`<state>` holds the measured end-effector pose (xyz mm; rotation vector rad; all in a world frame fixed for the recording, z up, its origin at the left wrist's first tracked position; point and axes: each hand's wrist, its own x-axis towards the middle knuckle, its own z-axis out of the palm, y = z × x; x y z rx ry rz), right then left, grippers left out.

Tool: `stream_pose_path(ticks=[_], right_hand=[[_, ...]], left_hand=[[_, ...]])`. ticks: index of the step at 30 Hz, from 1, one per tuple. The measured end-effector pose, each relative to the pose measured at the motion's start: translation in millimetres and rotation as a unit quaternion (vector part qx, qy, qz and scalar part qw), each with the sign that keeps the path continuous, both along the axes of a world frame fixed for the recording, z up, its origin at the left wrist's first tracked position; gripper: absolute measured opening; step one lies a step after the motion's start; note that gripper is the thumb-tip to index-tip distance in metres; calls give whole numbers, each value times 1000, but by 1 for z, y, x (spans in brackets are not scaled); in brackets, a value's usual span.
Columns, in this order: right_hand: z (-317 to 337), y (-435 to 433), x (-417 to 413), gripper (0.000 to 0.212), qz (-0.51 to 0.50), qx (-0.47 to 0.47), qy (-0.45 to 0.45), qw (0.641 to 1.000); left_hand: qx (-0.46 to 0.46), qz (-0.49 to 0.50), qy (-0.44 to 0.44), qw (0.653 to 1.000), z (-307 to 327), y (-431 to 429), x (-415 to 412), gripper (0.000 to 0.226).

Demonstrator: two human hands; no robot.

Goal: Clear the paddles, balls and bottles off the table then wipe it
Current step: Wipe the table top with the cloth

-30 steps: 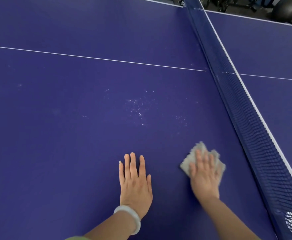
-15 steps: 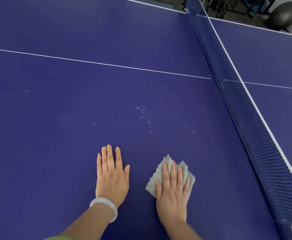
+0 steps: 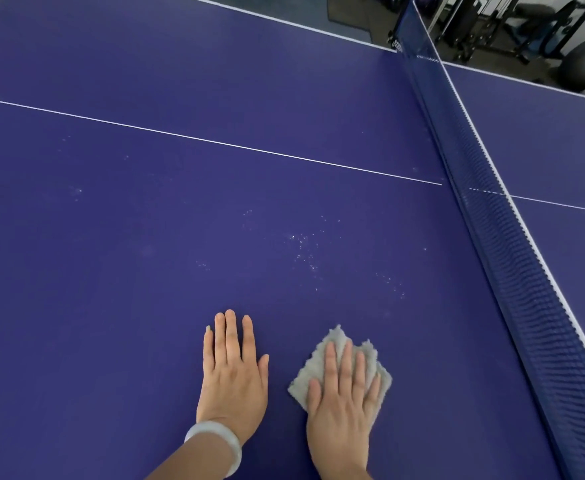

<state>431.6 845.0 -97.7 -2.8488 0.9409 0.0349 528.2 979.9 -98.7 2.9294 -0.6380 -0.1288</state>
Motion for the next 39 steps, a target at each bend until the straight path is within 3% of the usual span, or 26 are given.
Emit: stream_pose_path(ticks=[3, 5, 11, 17, 23, 28, 35, 39], right_hand=[[-1, -32, 25, 57, 110, -29, 9, 993], [-5, -68, 27, 57, 130, -45, 18, 990], [-13, -168, -42, 59, -11, -43, 20, 999], [-21, -221, -111, 59, -42, -20, -4, 999], [-25, -274, -137, 57, -36, -26, -38, 998], [-15, -320, -85, 59, 30, -24, -18, 999], [-5, -352, 74, 75, 24, -11, 2, 1000], [2, -309, 87, 65, 230, 32, 22, 972]], left_hand=[[8, 2, -2, 1000, -2, 1, 2, 65], [8, 5, -12, 1000, -4, 2, 1, 65], [-28, 47, -36, 998, -3, -14, -1, 65], [-79, 104, -34, 991, 9, -108, 1, 58], [-54, 173, -7, 983, -1, -164, 1, 65], [-27, 178, -28, 983, -8, -170, -2, 73], [3, 193, -40, 980, -15, -171, 0, 72], [3, 194, -50, 980, -16, -171, -1, 71]])
